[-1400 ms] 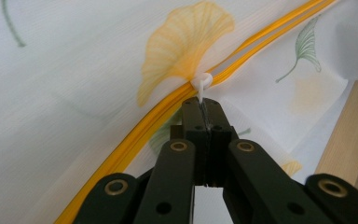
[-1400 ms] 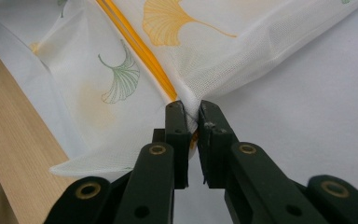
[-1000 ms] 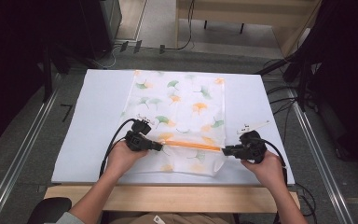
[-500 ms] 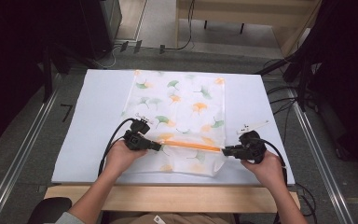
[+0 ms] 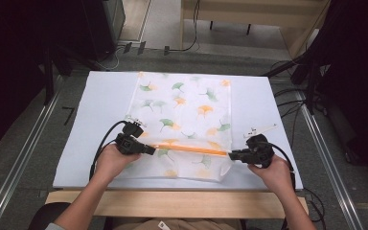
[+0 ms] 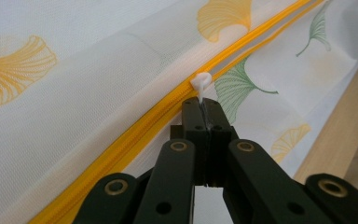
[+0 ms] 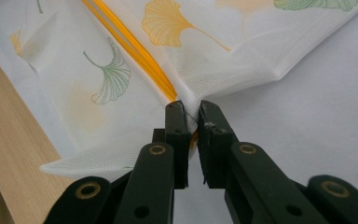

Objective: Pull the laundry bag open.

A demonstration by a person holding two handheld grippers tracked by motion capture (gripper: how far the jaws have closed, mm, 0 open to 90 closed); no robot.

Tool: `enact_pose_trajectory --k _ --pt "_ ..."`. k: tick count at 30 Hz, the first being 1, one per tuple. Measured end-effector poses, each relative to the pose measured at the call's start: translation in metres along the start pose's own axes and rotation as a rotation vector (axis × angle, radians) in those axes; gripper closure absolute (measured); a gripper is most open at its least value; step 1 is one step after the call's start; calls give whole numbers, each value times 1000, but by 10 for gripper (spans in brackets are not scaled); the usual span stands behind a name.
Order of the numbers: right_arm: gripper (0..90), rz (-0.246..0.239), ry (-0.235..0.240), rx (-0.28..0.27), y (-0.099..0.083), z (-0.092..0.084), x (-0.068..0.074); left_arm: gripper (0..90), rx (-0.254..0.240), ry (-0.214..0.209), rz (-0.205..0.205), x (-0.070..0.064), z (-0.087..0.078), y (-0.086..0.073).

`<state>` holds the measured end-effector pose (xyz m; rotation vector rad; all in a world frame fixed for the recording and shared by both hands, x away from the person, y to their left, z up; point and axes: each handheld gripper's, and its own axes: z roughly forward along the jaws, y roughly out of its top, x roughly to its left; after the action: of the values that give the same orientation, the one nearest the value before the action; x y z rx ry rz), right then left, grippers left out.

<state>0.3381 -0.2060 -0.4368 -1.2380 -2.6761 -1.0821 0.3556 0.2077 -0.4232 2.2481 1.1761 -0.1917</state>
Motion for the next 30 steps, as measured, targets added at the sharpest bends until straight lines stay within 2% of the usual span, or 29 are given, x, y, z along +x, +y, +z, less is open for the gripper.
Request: enact_pose_trajectory --k 6,30 --pt "849 -3 -8 2 1 2 1 900 -25 -8 -2 0 -2 2" --pt "848 3 -13 -2 0 1 -1 900 -19 -18 -11 3 4 1"
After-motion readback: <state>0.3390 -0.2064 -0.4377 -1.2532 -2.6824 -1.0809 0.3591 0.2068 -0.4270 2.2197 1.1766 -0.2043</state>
